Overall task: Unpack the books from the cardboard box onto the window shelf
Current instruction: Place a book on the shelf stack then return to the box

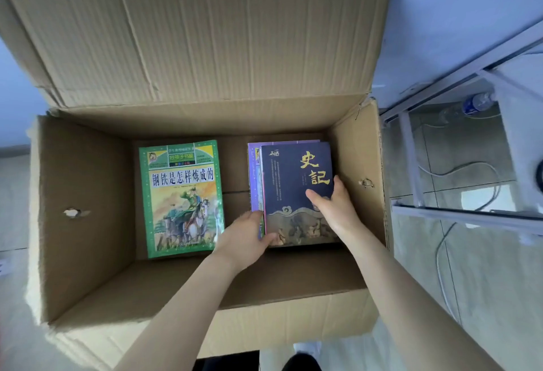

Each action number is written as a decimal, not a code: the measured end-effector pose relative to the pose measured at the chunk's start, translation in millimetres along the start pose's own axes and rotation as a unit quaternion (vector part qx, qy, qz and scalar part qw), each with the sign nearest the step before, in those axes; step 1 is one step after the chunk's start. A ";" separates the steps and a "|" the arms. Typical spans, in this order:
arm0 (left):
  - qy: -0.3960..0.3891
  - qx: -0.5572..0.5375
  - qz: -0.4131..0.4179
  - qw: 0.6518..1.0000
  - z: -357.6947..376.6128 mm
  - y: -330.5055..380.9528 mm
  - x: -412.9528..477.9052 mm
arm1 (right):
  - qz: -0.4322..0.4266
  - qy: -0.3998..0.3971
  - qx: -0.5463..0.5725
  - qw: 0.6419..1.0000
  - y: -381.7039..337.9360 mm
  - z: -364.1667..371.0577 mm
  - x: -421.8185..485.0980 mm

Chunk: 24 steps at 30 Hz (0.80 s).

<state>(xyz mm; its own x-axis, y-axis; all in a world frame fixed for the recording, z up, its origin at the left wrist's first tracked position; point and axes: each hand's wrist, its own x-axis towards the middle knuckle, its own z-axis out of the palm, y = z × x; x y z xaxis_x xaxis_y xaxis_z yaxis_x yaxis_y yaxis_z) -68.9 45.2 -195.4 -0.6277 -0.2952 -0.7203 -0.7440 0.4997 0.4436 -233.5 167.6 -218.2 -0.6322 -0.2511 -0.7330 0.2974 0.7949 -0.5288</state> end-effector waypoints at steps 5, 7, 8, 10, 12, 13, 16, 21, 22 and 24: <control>0.039 -0.118 -0.060 0.990 15.7 4.6 22.2 | -0.012 -0.006 0.085 0.996 3.0 0.5 8.1; 0.062 -0.172 -0.096 0.978 23.3 7.8 27.1 | -0.021 0.002 0.099 0.995 5.2 2.0 7.6; 0.074 -0.207 -0.119 0.968 26.2 9.0 29.4 | -0.023 0.006 0.103 0.994 6.1 2.2 6.9; 0.088 -0.287 -0.171 0.939 28.9 9.9 33.7 | -0.019 0.005 0.124 0.992 6.8 2.3 5.9; 0.094 -0.331 -0.204 0.917 29.5 9.4 36.7 | -0.011 -0.011 0.156 0.988 6.3 1.5 4.8; 0.096 -0.338 -0.211 0.912 29.6 9.1 37.7 | -0.007 -0.020 0.166 0.986 5.1 0.8 4.3; 0.100 -0.351 -0.214 0.906 30.3 9.6 36.6 | 0.001 -0.033 0.185 0.982 3.5 -1.3 1.4; 0.121 -0.422 -0.227 0.869 30.6 16.6 31.4 | 0.019 -0.031 0.210 0.977 2.2 -4.1 -3.4; 0.121 -0.436 -0.230 0.862 29.9 17.7 30.4 | 0.022 -0.031 0.212 0.977 1.3 -5.0 -3.3; 0.095 -0.497 -0.237 0.829 28.5 18.4 28.3 | 0.028 -0.032 0.213 0.976 0.6 -7.1 -2.1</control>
<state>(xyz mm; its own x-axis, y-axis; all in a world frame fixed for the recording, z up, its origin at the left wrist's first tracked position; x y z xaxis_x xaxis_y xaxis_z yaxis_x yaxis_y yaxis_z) -93.8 69.2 -222.8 -0.1655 -0.4375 -0.8839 -0.6786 -0.5998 0.4240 -237.1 172.5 -214.0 -0.5647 -0.2579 -0.7839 0.6094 0.5103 -0.6069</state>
